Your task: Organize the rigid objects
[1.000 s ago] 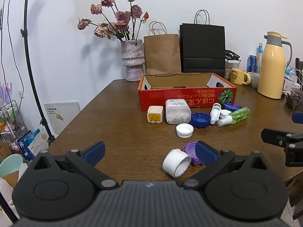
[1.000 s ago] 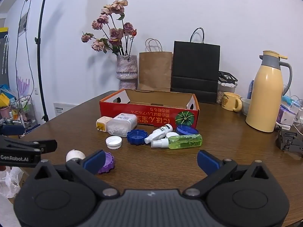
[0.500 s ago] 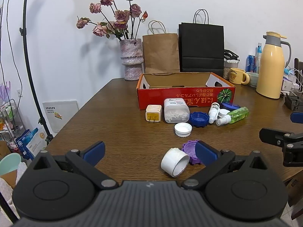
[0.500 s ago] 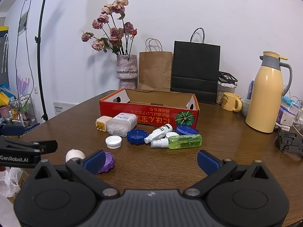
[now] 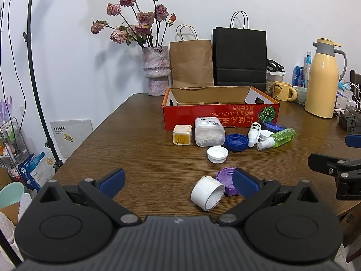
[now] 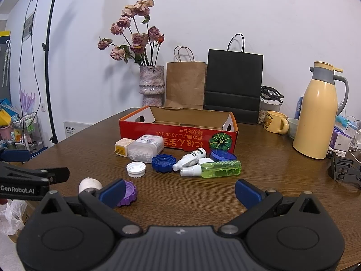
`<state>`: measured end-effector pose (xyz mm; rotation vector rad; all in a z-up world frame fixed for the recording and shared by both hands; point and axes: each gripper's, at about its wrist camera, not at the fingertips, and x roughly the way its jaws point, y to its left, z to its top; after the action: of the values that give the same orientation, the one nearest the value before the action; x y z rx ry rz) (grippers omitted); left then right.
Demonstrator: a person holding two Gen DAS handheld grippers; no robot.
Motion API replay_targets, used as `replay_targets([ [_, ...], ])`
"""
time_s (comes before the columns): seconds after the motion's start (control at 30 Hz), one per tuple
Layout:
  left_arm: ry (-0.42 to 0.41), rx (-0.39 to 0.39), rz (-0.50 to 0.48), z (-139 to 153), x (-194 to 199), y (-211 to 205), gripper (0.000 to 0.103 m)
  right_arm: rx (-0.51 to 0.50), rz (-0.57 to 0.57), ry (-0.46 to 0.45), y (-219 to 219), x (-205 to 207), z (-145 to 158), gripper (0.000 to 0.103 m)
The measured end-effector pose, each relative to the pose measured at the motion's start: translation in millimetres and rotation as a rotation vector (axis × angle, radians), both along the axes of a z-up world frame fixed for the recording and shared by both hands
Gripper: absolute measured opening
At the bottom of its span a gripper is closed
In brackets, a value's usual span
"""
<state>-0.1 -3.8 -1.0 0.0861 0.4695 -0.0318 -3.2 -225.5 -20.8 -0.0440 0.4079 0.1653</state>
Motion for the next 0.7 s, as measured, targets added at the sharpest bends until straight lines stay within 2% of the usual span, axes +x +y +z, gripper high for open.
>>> replay_targets([
  [0.7, -0.001, -0.004, -0.002, -1.0, 0.2, -4.2, 0.103, -0.002, 0.001, -0.001, -0.3, -0.8, 1.2, 0.103],
])
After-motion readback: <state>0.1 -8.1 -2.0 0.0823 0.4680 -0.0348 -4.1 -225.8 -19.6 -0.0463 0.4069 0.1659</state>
